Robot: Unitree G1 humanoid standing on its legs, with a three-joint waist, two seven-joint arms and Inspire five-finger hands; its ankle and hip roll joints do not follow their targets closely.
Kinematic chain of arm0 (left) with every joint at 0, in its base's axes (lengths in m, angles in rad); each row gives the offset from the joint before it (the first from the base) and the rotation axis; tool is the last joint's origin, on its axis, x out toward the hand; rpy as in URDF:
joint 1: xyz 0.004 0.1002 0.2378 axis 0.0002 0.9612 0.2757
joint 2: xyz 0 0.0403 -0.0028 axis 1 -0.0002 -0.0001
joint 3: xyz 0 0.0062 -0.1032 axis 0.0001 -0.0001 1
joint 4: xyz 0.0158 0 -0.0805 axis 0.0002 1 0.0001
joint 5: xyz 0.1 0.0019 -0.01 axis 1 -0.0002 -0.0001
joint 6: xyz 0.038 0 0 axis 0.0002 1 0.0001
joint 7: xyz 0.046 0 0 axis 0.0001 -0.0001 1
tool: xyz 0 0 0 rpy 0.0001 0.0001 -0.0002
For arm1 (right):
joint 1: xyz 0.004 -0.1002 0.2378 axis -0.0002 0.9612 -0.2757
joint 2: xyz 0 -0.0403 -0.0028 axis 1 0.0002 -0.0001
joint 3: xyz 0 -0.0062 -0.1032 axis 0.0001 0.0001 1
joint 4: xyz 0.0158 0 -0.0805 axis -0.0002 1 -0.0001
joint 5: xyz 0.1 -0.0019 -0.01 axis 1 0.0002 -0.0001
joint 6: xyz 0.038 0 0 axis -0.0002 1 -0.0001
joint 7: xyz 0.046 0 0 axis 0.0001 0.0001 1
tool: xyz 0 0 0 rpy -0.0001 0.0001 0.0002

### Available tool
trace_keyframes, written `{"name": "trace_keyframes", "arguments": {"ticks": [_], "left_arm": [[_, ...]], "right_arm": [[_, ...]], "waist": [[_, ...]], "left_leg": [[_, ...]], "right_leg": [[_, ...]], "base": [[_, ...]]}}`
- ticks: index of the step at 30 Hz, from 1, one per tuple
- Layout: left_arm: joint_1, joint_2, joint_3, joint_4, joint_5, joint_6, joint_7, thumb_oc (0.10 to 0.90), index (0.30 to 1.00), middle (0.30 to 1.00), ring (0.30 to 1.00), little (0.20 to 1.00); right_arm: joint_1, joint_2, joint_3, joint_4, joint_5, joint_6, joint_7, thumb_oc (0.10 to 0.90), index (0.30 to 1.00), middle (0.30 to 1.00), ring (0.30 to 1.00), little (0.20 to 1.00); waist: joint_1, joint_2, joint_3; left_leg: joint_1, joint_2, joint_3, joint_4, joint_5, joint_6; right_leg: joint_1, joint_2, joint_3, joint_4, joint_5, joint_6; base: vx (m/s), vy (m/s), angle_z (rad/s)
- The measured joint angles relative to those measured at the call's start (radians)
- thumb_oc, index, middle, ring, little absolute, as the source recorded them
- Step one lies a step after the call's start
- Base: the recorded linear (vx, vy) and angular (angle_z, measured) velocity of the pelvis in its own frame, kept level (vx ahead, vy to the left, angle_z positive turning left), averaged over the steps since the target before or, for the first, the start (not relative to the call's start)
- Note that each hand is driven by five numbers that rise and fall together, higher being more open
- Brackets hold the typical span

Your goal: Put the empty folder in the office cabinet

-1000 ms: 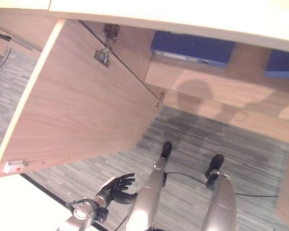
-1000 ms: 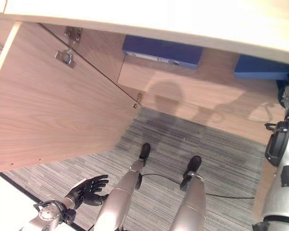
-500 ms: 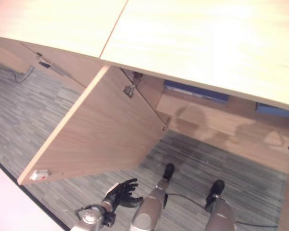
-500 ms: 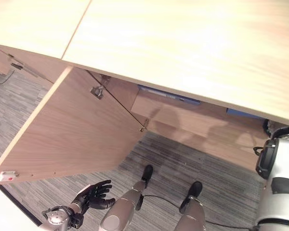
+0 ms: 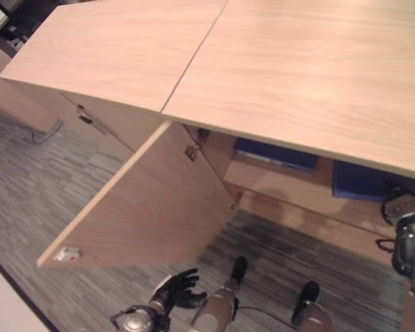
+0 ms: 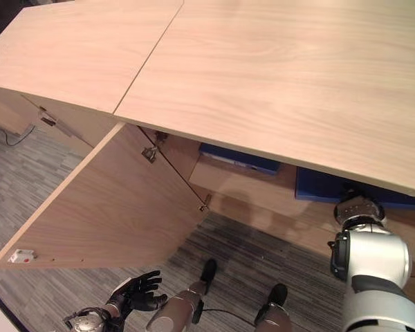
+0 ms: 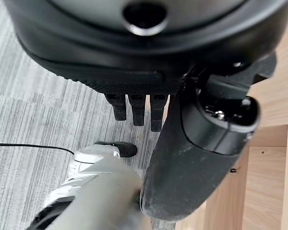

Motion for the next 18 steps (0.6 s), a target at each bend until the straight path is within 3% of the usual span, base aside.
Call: {"name": "trace_keyframes", "arguments": {"ticks": [9,18], "left_arm": [[-0.005,-0.054,0.020,0.076,0.001,0.002,0.006,0.800,0.900,0.900,0.900,0.900],[-0.009,-0.065,0.023,0.115,0.032,-0.012,0.019,0.800,0.900,0.900,0.900,0.900]], "right_arm": [[0.097,0.074,-0.040,-0.028,0.000,-0.026,0.001,0.800,0.900,0.900,0.900,0.900],[0.106,0.093,-0.028,-0.041,-0.010,-0.026,0.022,0.800,0.900,0.900,0.900,0.900]], "waist": [[-0.007,-0.019,-0.030],[-0.022,-0.021,-0.034]], "left_leg": [[0.048,0.013,-0.005,-0.013,-0.009,-0.001],[0.064,0.016,-0.003,-0.015,-0.012,-0.004]], "right_leg": [[0.068,0.014,-0.019,-0.043,0.005,0.000],[0.088,0.017,-0.021,-0.052,0.004,0.001]], "base": [[0.03,0.001,0.02],[0.00,0.001,0.00]]}}
